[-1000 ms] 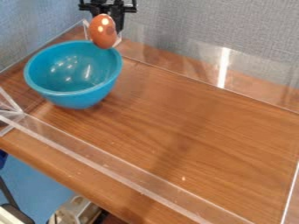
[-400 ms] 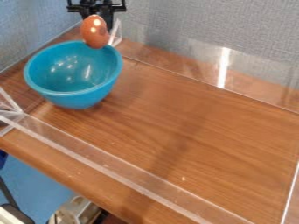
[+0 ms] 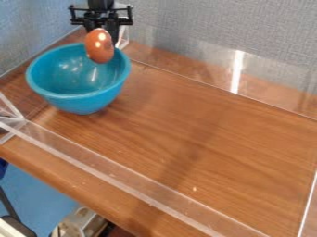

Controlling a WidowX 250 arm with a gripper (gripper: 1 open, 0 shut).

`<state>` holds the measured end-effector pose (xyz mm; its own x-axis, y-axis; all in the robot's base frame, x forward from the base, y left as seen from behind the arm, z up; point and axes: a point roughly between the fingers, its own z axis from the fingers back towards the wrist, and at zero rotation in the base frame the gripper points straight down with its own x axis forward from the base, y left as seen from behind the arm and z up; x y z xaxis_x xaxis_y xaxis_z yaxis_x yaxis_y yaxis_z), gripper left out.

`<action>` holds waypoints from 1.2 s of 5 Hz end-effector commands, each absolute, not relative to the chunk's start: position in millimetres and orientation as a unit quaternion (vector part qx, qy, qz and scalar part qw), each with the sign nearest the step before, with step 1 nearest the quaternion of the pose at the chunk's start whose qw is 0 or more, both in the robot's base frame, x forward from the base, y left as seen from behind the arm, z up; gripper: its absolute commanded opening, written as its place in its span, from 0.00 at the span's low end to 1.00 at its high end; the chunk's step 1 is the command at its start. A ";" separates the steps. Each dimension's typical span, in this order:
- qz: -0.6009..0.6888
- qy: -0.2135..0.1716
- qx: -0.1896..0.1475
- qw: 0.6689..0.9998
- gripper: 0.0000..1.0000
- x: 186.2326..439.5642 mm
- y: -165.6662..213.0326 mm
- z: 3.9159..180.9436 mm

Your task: Put the mushroom in the blue bowl

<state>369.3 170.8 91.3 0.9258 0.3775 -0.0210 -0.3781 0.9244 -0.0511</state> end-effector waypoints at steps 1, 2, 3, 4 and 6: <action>0.200 -0.035 -0.010 0.979 1.00 361.0 176.0 125.2; 0.199 -0.036 -0.007 0.979 1.00 357.0 175.2 128.6; 0.198 -0.043 -0.004 0.979 1.00 354.3 172.8 137.9; 0.197 -0.043 0.000 0.980 1.00 353.1 171.1 138.2; 0.194 -0.045 0.008 0.980 1.00 350.1 168.3 141.4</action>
